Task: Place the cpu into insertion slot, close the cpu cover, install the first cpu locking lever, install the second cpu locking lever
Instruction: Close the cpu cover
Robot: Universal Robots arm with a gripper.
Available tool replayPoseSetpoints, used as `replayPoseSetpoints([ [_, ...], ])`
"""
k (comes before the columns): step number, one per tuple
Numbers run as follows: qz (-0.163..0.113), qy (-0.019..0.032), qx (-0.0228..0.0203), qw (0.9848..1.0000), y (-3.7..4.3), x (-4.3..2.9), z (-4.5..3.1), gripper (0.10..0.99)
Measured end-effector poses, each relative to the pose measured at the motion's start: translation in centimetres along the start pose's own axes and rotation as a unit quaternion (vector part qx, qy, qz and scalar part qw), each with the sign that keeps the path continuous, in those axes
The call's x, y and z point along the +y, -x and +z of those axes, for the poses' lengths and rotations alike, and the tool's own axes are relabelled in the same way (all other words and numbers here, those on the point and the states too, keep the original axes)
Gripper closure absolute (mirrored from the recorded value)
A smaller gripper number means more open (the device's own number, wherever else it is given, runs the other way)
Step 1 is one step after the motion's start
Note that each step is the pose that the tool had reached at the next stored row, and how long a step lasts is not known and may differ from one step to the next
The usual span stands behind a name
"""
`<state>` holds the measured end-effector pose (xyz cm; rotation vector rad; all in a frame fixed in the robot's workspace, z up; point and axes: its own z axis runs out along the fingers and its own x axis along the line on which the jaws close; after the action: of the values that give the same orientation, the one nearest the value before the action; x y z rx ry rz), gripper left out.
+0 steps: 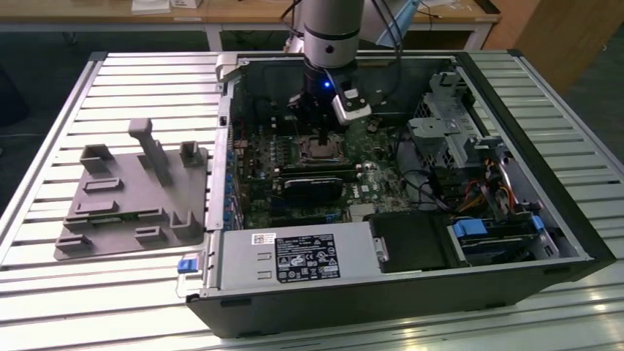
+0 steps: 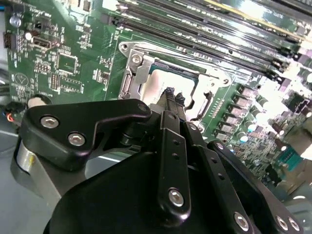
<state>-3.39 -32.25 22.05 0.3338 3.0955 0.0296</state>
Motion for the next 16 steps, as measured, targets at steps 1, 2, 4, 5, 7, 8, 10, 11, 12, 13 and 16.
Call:
replayPoseSetpoints([
  [1,-0.002,0.0001,-0.002,1.0,-0.03,-0.01,0.0,0.984],
  [2,-0.003,-0.0001,-0.0042,1.0,-0.1,-0.02,0.0,0.984],
  [4,-0.005,0.0001,-0.0086,0.9999,-0.25,-0.07,0.0,0.984],
  [5,-0.006,0.0004,-0.0099,0.9999,-0.3,-0.08,0.01,0.984],
  [7,-0.01,0.0009,-0.0104,0.9999,-0.38,-0.11,0.03,0.984],
  [8,-0.013,0.001,-0.0104,0.9999,-0.41,-0.12,0.05,0.984],
  [10,-0.022,0.0012,-0.0102,0.9997,-0.44,-0.16,0.1,0.984],
  [11,-0.027,0.0014,-0.0101,0.9996,-0.46,-0.18,0.14,0.984],
  [12,-0.031,0.0015,-0.01,0.9995,-0.47,-0.19,0.19,0.984],
  [13,-0.032,0.0015,-0.0099,0.9994,-0.47,-0.22,0.25,0.984],
  [16,-0.032,0.0016,-0.01,0.9994,-0.47,-0.26,0.41,0.984],
])
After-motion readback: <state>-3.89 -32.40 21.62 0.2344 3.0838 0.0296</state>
